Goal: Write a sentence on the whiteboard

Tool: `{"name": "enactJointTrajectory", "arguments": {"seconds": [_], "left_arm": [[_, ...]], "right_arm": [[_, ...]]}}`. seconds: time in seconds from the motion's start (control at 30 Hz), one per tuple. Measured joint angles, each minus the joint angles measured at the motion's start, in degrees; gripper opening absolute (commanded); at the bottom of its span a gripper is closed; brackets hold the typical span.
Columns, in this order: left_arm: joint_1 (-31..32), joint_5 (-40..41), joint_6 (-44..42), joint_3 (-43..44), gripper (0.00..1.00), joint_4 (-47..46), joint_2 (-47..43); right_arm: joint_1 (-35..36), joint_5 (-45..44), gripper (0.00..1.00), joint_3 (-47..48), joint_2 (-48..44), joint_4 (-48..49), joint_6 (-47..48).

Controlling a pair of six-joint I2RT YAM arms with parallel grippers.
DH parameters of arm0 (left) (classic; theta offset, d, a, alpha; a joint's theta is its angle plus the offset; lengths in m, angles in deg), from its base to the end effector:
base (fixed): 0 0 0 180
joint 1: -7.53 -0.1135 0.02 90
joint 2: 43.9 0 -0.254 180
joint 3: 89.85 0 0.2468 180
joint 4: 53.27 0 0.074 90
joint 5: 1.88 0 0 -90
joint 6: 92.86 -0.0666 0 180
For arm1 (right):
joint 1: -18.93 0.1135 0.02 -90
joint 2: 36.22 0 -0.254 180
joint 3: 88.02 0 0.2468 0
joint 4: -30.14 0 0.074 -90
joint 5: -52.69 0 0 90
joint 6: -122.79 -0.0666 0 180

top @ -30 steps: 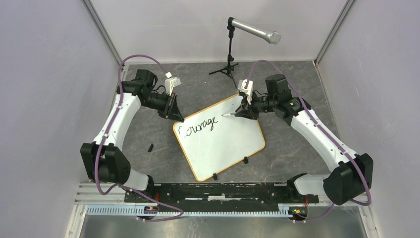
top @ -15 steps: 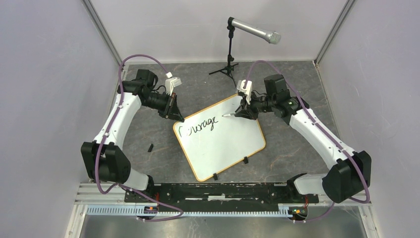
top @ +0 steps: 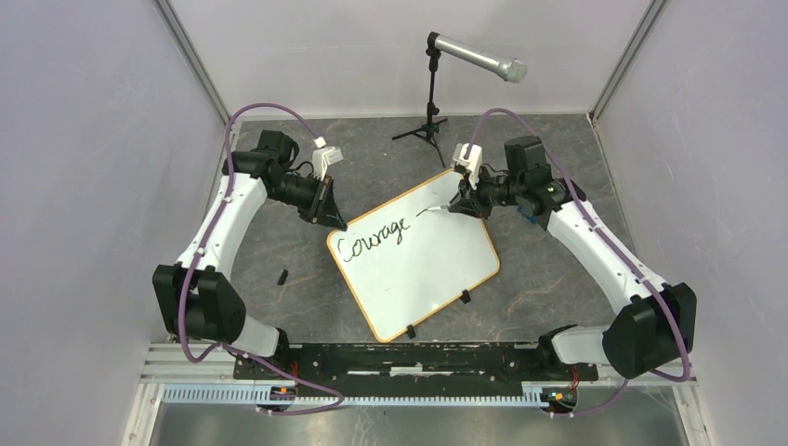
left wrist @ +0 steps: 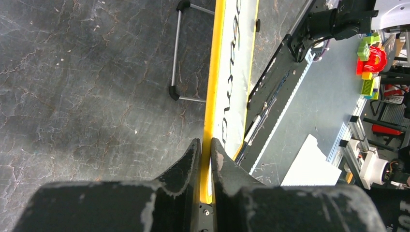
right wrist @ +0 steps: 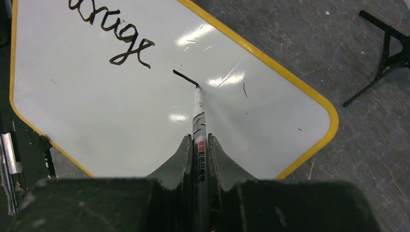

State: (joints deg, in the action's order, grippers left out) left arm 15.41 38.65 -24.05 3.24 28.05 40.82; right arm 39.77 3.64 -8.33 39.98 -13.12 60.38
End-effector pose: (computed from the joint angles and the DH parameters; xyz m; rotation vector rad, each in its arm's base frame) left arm 0.2656 -0.0879 0.2902 0.8059 2.4107 -1.1163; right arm 0.2661 0.1480 0.2957 -1.2139 1.7901 0.7353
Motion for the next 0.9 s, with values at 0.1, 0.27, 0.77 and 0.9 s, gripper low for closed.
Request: {"name": "enactJointTrajectory", "arguments": {"seconds": [0.1,0.27,0.77,0.9], "left_arm": [[0.02,0.02,-0.02,0.0,0.02,0.02,0.0],[0.02,0.02,-0.17,0.0,0.02,0.24,0.0],[0.35,0.09,-0.39,0.0,0.03,0.42,-0.02],[0.35,0.09,-0.59,0.0,0.03,0.42,-0.02]], "right_arm": [[-0.9,-0.55,0.0,0.31,0.07,0.0,0.24],[-1.11,-0.66,0.0,0.92,0.13,-0.24,0.57],[-1.07,1.53,0.0,2.84,-0.09,-0.17,0.79],[-0.68,1.53,0.0,2.84,0.35,-0.2,0.79]]}}
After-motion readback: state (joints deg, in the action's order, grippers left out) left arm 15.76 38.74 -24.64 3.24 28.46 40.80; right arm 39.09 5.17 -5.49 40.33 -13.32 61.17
